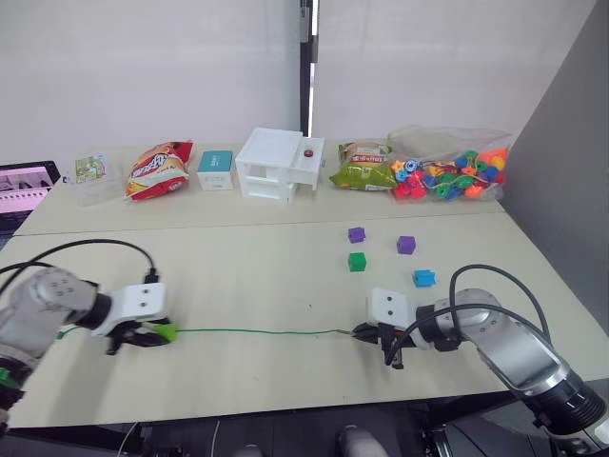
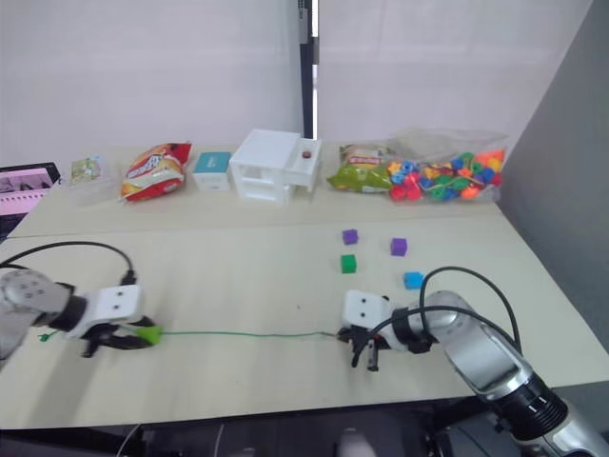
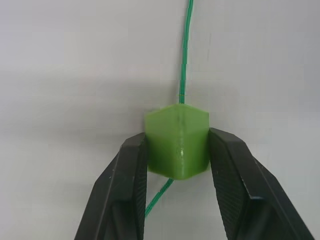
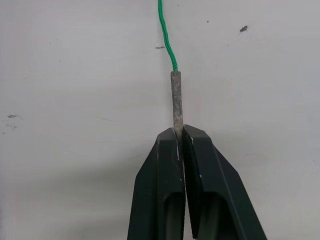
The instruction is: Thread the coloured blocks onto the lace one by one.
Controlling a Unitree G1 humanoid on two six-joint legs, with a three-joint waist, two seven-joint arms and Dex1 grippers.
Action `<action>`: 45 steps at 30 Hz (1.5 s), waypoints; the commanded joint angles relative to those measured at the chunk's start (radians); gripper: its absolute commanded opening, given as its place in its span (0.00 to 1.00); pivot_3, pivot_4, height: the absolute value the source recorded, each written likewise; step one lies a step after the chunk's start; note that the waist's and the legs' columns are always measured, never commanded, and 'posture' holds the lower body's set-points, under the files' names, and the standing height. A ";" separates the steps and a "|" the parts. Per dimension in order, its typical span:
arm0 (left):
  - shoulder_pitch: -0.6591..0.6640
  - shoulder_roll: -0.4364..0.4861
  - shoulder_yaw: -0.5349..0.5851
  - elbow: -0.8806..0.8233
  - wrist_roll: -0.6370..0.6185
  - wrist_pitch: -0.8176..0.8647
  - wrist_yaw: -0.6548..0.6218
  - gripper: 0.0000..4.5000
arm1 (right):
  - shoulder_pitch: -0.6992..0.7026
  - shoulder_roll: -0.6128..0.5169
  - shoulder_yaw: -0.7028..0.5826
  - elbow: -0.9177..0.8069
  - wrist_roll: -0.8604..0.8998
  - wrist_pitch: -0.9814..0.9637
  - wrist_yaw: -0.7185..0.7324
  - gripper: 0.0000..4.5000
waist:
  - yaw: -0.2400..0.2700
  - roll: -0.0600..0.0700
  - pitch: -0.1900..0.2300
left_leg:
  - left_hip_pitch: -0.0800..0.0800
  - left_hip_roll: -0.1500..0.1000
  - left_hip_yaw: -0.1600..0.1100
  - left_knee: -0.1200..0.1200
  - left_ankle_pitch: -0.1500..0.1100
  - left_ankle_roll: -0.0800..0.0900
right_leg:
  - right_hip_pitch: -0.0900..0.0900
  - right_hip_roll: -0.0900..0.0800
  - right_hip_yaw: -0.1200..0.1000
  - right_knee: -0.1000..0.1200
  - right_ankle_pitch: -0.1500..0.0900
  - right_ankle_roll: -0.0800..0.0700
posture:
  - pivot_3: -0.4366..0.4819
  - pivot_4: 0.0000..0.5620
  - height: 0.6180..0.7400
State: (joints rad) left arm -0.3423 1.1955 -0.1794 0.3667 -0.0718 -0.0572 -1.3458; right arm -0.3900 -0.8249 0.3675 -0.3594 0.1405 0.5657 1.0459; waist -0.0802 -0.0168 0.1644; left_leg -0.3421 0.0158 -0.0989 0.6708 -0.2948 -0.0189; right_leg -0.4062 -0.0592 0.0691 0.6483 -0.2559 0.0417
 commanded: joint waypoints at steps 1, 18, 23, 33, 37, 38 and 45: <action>0.025 0.047 0.023 0.166 0.058 -0.116 -0.009 0.28 | -0.013 -0.002 -0.028 -0.031 0.006 -0.002 0.007 0.00 | 0.005 0.000 0.000 | 0.000 0.000 0.000 0.000 0.000 0.000 | 0.000 0.000 0.000 0.000 0.000 0.000 | 0.48 0.27 1.00; -0.123 -0.006 0.192 -0.107 -0.250 0.263 -0.124 0.99 | -0.116 0.086 0.027 -0.066 0.015 0.126 0.009 0.00 | 0.021 -0.006 0.005 | -0.014 -0.001 0.000 0.006 0.000 0.000 | -0.018 -0.001 0.000 0.014 0.001 -0.001 | 0.48 0.27 1.00; -0.081 -0.139 0.185 -0.515 -0.420 0.539 -0.002 0.99 | -0.197 0.161 0.106 -0.041 -0.023 0.202 -0.020 0.00 | 0.019 -0.005 0.004 | -0.015 -0.001 -0.001 0.007 0.000 0.000 | -0.017 -0.001 0.000 0.014 0.001 -0.001 | 0.48 0.27 1.00; -0.043 -0.456 -0.055 -0.608 -0.241 0.456 0.203 0.99 | -0.278 0.202 0.185 -0.003 -0.062 0.258 -0.042 0.00 | 0.020 -0.005 0.004 | -0.016 -0.002 -0.002 0.008 0.000 0.000 | -0.018 -0.001 0.000 0.014 0.001 -0.002 | 0.48 0.27 1.00; -0.064 -0.529 -0.091 -0.527 -0.210 0.419 0.209 0.99 | -0.277 0.199 0.191 -0.016 -0.061 0.268 -0.041 0.00 | 0.029 -0.005 0.004 | -0.016 -0.002 -0.002 0.008 0.000 0.000 | -0.018 -0.001 0.000 0.014 0.001 -0.002 | 0.48 0.27 1.00; -0.066 -0.534 -0.097 -0.510 -0.200 0.403 0.201 0.99 | -0.277 0.198 0.191 -0.020 -0.059 0.272 -0.042 0.00 | 0.029 -0.005 0.004 | -0.016 -0.002 -0.002 0.008 0.000 0.000 | -0.018 -0.001 0.000 0.014 0.001 -0.002 | 0.48 0.27 1.00; -0.101 -0.578 -0.114 -0.432 -0.186 0.372 0.179 0.82 | -0.269 0.194 0.188 -0.042 -0.051 0.290 -0.048 0.00 | 0.036 -0.005 0.004 | -0.016 -0.003 -0.002 0.009 0.000 0.000 | -0.018 -0.001 0.000 0.013 0.001 -0.002 | 0.48 0.27 1.00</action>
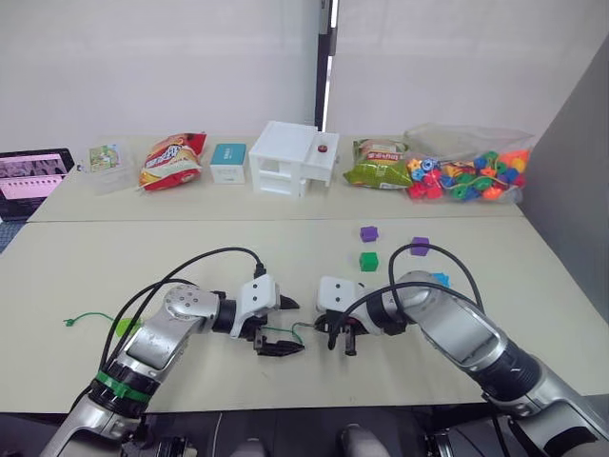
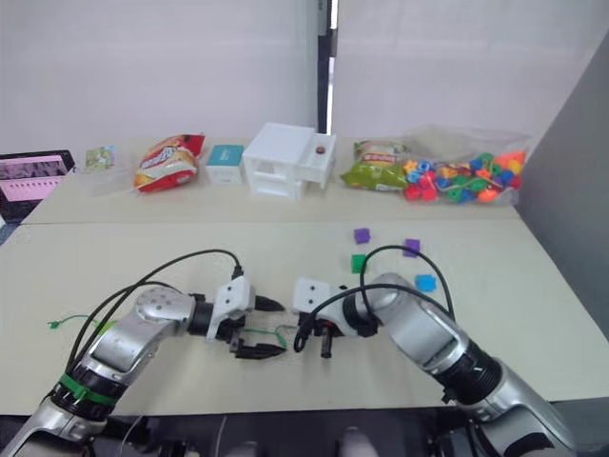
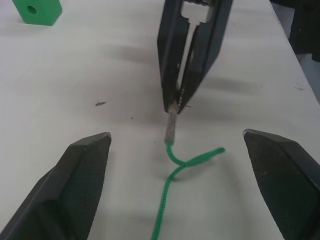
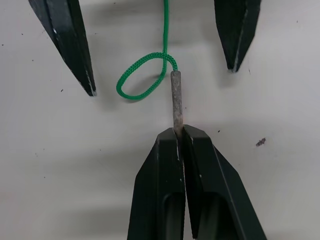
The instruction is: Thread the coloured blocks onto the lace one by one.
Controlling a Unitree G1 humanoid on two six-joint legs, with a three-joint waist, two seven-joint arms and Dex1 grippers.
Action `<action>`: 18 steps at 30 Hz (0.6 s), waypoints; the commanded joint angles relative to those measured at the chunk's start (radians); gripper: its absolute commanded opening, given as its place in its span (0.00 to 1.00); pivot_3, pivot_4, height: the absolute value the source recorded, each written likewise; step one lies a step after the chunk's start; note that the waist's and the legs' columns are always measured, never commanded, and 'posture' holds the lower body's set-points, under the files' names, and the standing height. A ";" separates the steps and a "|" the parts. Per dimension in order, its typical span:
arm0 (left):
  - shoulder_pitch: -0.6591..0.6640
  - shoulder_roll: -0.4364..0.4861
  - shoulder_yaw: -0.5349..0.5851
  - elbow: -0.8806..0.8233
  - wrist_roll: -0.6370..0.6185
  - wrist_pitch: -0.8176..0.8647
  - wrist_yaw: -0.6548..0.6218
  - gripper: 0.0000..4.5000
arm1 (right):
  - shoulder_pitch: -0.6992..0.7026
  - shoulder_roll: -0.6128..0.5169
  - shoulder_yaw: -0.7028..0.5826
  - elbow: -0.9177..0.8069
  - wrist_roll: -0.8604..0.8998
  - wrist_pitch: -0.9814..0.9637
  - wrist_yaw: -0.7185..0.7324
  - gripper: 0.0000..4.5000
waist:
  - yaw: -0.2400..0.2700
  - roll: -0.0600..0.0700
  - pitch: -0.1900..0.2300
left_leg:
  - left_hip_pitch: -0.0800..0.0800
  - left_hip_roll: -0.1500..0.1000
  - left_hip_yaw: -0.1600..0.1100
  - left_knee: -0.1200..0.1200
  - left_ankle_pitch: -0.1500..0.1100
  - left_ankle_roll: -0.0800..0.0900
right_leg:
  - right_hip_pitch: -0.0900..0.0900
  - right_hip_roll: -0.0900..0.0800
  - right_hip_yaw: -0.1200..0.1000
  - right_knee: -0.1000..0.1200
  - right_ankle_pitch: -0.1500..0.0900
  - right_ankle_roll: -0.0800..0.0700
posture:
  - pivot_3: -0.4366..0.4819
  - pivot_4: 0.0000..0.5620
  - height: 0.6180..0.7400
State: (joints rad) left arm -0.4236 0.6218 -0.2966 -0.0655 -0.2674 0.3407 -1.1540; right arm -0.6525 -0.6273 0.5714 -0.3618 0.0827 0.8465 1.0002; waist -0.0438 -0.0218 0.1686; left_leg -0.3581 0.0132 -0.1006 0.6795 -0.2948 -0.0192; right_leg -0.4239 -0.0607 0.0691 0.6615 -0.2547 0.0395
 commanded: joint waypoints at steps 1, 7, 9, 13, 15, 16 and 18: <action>-0.025 -0.009 0.006 0.003 0.006 -0.024 -0.015 0.74 | -0.006 -0.004 -0.016 -0.042 0.007 0.011 -0.003 0.00 | 0.000 0.000 0.000 | 0.000 0.000 0.000 0.000 0.000 0.000 | 0.000 0.000 0.000 0.000 0.000 0.000 | 0.48 0.27 1.00; -0.038 -0.014 0.011 0.013 0.005 -0.019 -0.027 0.30 | -0.006 -0.007 -0.020 -0.039 0.008 0.011 -0.003 0.00 | 0.000 0.000 0.000 | 0.000 0.000 0.000 0.000 0.000 0.000 | 0.000 0.000 0.000 0.000 0.000 0.000 | 0.48 0.27 1.00; -0.034 -0.014 0.010 0.008 0.005 -0.016 -0.029 0.14 | -0.007 -0.007 -0.021 -0.039 0.008 0.011 -0.003 0.00 | -0.001 0.000 0.000 | 0.000 0.000 0.000 0.000 0.000 0.000 | 0.000 0.000 0.000 0.000 0.000 0.000 | 0.48 0.27 1.00; -0.029 -0.016 0.008 0.003 0.008 -0.016 -0.029 0.00 | -0.007 -0.008 -0.020 -0.040 0.009 0.012 -0.001 0.00 | 0.000 0.000 0.000 | 0.000 0.000 0.000 0.000 0.000 0.000 | 0.000 0.000 0.000 0.000 0.000 0.000 | 0.48 0.27 1.00; -0.028 -0.017 0.008 0.001 0.007 -0.012 -0.029 0.00 | -0.007 -0.008 -0.020 -0.039 0.010 0.012 -0.001 0.00 | 0.000 0.000 0.000 | 0.000 0.000 0.000 0.000 0.000 0.000 | 0.000 0.000 0.000 0.000 0.000 0.000 | 0.48 0.27 1.00; -0.028 -0.016 0.007 0.000 0.007 -0.011 -0.030 0.00 | -0.007 -0.008 -0.020 -0.040 0.010 0.013 -0.001 0.00 | 0.000 0.000 0.000 | 0.000 0.000 0.000 0.000 0.000 0.000 | 0.000 0.000 0.000 0.000 0.000 0.000 | 0.48 0.27 1.00; -0.026 -0.014 0.005 -0.002 0.008 -0.009 -0.032 0.00 | -0.007 -0.008 -0.020 -0.039 0.010 0.012 -0.001 0.00 | 0.000 0.000 0.000 | 0.000 0.000 0.000 0.000 0.000 0.000 | 0.000 0.000 0.000 0.000 0.000 0.000 | 0.48 0.27 1.00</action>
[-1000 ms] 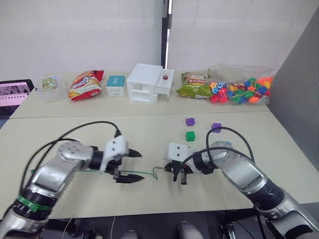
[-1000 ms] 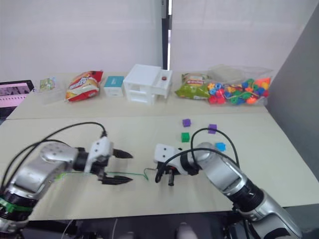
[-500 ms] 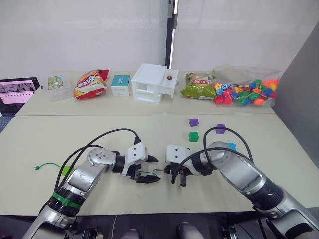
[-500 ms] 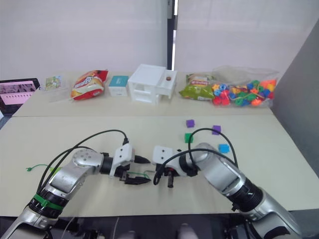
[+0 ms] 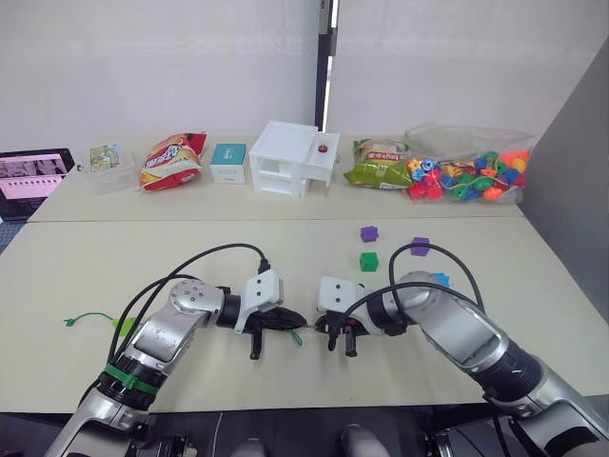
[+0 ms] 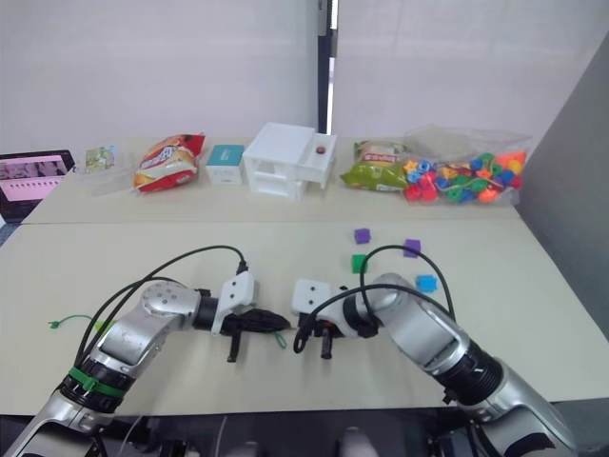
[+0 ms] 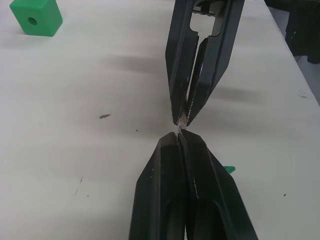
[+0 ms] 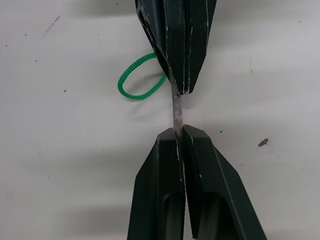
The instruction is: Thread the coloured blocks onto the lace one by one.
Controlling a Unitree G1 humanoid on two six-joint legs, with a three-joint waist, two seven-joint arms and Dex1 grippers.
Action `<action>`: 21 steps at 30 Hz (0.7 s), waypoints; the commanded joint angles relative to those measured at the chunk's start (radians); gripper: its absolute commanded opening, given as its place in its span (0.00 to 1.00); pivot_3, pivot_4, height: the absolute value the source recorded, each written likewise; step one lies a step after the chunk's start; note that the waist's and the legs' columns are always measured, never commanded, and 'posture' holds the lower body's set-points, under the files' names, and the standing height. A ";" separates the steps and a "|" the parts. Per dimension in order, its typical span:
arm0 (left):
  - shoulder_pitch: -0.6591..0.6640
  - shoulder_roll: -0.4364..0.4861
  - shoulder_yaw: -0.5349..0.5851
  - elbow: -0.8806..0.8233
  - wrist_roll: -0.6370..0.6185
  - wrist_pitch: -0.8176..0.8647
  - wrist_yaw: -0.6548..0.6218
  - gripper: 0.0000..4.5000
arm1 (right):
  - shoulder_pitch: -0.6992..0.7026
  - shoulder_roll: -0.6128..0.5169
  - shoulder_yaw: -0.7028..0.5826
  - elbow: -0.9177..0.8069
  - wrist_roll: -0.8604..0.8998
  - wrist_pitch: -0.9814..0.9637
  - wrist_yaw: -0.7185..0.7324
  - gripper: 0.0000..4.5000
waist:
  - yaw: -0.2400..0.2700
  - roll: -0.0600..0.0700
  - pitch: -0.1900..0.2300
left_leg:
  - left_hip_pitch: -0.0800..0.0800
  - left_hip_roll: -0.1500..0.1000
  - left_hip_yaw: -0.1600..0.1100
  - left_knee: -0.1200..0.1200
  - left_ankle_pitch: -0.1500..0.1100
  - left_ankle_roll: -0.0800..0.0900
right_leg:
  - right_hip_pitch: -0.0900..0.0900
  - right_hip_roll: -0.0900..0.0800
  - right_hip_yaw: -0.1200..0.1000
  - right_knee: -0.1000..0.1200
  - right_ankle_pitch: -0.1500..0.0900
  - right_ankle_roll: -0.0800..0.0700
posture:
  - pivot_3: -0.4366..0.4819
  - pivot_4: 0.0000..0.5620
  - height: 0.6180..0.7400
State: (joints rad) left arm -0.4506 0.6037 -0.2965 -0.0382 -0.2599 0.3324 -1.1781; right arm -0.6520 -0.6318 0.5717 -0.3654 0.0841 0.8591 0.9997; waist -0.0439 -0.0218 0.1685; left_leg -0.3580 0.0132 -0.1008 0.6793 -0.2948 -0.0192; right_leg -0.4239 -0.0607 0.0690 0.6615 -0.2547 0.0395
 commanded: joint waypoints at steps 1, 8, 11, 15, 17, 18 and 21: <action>0.001 0.006 0.005 -0.031 -0.003 0.006 -0.011 0.00 | -0.008 -0.005 -0.020 -0.035 0.008 -0.001 0.000 0.00 | 0.000 0.000 0.000 | 0.000 0.000 0.000 0.000 0.000 0.000 | 0.000 0.000 0.000 0.000 0.000 0.000 | 0.48 0.27 1.00; -0.012 0.028 0.019 -0.058 -0.034 0.057 -0.041 0.06 | -0.009 -0.006 -0.020 -0.033 0.007 -0.003 0.000 0.00 | 0.000 0.000 0.000 | 0.000 0.000 0.000 0.000 0.000 0.000 | 0.000 0.000 0.000 0.000 0.000 0.000 | 0.48 0.27 1.00; -0.030 0.050 0.003 -0.064 0.007 0.048 -0.036 0.26 | -0.009 -0.006 -0.020 -0.033 0.009 -0.003 -0.002 0.00 | 0.000 0.000 0.000 | 0.000 0.000 0.000 0.000 0.000 0.000 | 0.000 0.000 0.000 0.000 0.000 0.000 | 0.48 0.27 1.00; -0.041 0.062 -0.028 -0.058 0.054 0.029 -0.040 0.55 | -0.008 -0.007 -0.019 -0.033 0.010 -0.004 -0.005 0.00 | 0.000 0.000 0.000 | 0.000 0.000 0.000 0.000 0.000 0.000 | 0.000 0.000 0.000 -0.001 0.000 0.000 | 0.48 0.27 1.00; -0.045 0.049 -0.030 -0.058 0.055 0.032 -0.034 0.55 | -0.007 -0.007 -0.020 -0.034 0.010 -0.002 -0.006 0.00 | 0.000 0.000 0.000 | 0.000 0.000 0.000 0.000 0.000 0.000 | 0.000 0.000 0.000 -0.001 0.000 0.000 | 0.48 0.27 1.00; -0.047 0.045 -0.035 -0.059 0.059 0.030 -0.035 0.55 | -0.007 -0.006 -0.020 -0.035 0.011 0.000 -0.008 0.00 | 0.000 0.000 0.000 | 0.000 0.000 0.000 0.000 0.000 0.000 | 0.000 0.000 0.000 -0.001 0.000 0.000 | 0.48 0.27 1.00; -0.045 0.033 -0.043 -0.057 0.067 0.024 -0.036 0.55 | -0.006 -0.006 -0.022 -0.038 0.012 0.002 -0.010 0.00 | 0.000 0.000 0.000 | 0.000 0.000 0.000 0.000 0.000 0.000 | 0.000 0.000 0.000 -0.001 0.000 0.000 | 0.48 0.27 1.00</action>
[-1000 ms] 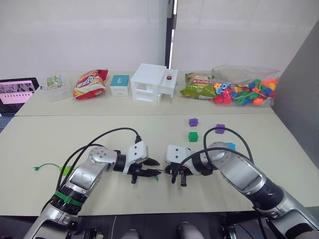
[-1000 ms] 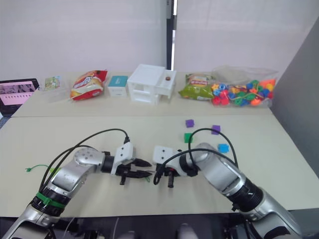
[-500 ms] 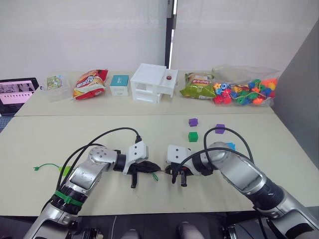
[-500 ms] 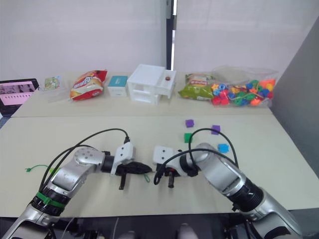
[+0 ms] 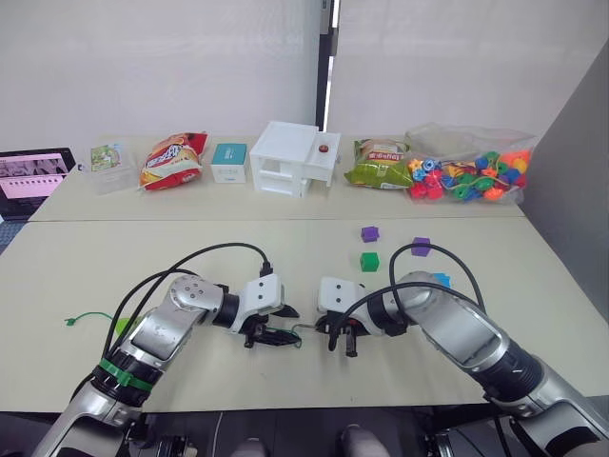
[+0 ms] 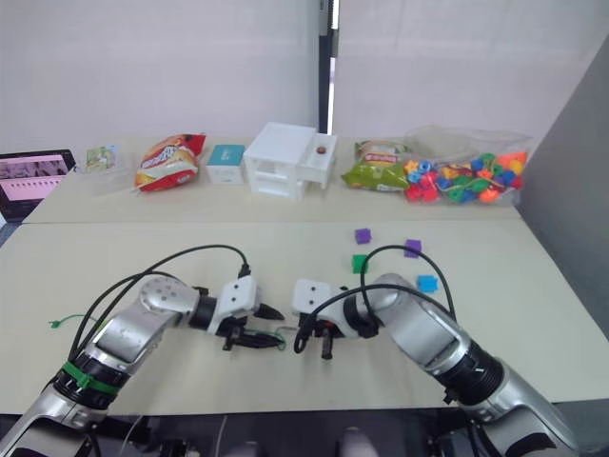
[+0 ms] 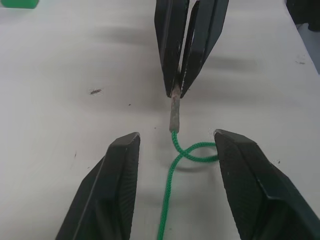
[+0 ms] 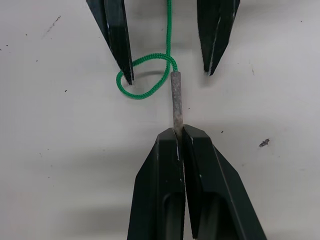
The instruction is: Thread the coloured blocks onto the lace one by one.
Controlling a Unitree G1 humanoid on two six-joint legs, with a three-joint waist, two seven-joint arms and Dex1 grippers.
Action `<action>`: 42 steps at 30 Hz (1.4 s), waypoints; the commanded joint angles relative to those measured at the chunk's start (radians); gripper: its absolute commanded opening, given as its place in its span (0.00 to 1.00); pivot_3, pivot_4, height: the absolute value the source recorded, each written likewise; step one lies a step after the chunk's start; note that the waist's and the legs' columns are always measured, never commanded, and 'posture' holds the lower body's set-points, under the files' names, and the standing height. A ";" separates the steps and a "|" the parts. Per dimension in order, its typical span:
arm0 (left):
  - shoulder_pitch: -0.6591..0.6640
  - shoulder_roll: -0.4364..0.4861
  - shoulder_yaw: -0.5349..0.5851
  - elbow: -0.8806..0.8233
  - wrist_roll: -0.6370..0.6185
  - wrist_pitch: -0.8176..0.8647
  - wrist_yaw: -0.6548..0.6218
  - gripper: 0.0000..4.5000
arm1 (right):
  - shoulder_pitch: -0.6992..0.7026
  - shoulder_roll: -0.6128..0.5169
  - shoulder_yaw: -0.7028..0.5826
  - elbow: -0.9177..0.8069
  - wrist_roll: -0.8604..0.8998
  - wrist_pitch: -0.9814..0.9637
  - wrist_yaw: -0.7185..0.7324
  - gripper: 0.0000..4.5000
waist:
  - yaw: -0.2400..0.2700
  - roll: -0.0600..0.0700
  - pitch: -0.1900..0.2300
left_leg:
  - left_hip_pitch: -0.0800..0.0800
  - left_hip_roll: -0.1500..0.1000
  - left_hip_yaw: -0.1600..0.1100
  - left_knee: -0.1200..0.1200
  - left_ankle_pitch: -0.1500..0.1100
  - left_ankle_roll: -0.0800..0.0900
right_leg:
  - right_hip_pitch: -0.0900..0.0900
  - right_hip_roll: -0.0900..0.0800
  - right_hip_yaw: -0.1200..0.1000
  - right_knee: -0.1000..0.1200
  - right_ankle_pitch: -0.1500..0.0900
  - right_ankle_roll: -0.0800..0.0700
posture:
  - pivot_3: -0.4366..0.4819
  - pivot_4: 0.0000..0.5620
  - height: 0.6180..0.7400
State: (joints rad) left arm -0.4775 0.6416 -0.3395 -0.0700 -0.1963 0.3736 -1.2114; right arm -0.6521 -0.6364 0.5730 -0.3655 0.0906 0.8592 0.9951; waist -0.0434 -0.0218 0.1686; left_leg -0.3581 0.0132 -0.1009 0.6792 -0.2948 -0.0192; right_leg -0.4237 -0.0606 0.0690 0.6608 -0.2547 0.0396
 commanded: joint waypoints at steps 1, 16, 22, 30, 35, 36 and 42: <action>-0.020 -0.012 0.001 -0.022 0.002 -0.016 0.001 0.55 | -0.005 -0.002 -0.023 -0.038 0.005 0.003 -0.007 0.00 | 0.000 0.000 0.000 | 0.000 0.000 0.000 0.000 0.000 0.000 | 0.000 0.000 0.000 0.000 0.000 0.000 | 0.48 0.27 1.00; -0.020 -0.029 0.022 -0.015 -0.005 -0.008 0.005 0.01 | -0.002 -0.007 -0.023 -0.048 0.009 0.014 -0.014 0.00 | 0.000 0.000 0.000 | 0.000 0.000 0.000 0.000 0.000 0.000 | 0.000 0.000 0.000 0.000 0.000 0.000 | 0.48 0.27 1.00; -0.021 -0.033 0.025 -0.015 -0.010 -0.001 0.012 0.01 | 0.003 -0.011 -0.023 -0.055 0.015 0.021 -0.015 0.00 | 0.000 0.000 0.000 | 0.000 0.000 0.000 0.000 0.000 0.000 | 0.000 0.000 0.000 0.000 0.000 0.000 | 0.48 0.27 1.00; -0.009 -0.024 0.021 -0.014 0.006 -0.014 0.019 0.01 | 0.004 -0.012 -0.025 -0.057 0.016 0.024 -0.022 0.00 | 0.000 0.000 0.000 | 0.000 0.000 0.000 0.000 0.000 0.000 | 0.000 0.000 0.000 0.000 0.000 0.000 | 0.48 0.27 1.00; -0.019 -0.031 0.020 -0.013 0.001 -0.008 0.022 0.19 | 0.001 -0.011 -0.027 -0.052 0.016 0.021 -0.022 0.00 | 0.000 0.000 0.000 | 0.000 0.000 0.000 0.000 0.000 0.000 | 0.000 0.000 0.000 0.000 0.000 0.000 | 0.48 0.27 1.00; -0.020 -0.030 0.020 -0.012 0.002 -0.009 0.023 0.27 | 0.001 -0.010 -0.027 -0.051 0.016 0.021 -0.022 0.00 | 0.000 0.000 0.000 | 0.000 0.000 0.000 0.000 0.000 0.000 | 0.000 0.000 0.000 0.000 0.000 0.000 | 0.48 0.27 1.00; -0.015 -0.024 0.011 -0.018 0.012 -0.014 0.020 0.41 | 0.000 -0.010 -0.028 -0.052 0.016 0.024 -0.024 0.00 | 0.000 0.000 0.000 | 0.000 0.000 0.000 0.000 0.000 0.000 | 0.000 0.000 0.000 0.000 0.000 0.000 | 0.48 0.27 1.00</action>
State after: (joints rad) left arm -0.4908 0.6133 -0.3329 -0.0683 -0.1877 0.3734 -1.1913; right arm -0.6465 -0.6424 0.5739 -0.3838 0.0999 0.8833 0.9773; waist -0.0435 -0.0218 0.1686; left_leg -0.3581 0.0132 -0.1011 0.6792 -0.2948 -0.0192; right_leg -0.4237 -0.0606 0.0689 0.6606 -0.2547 0.0396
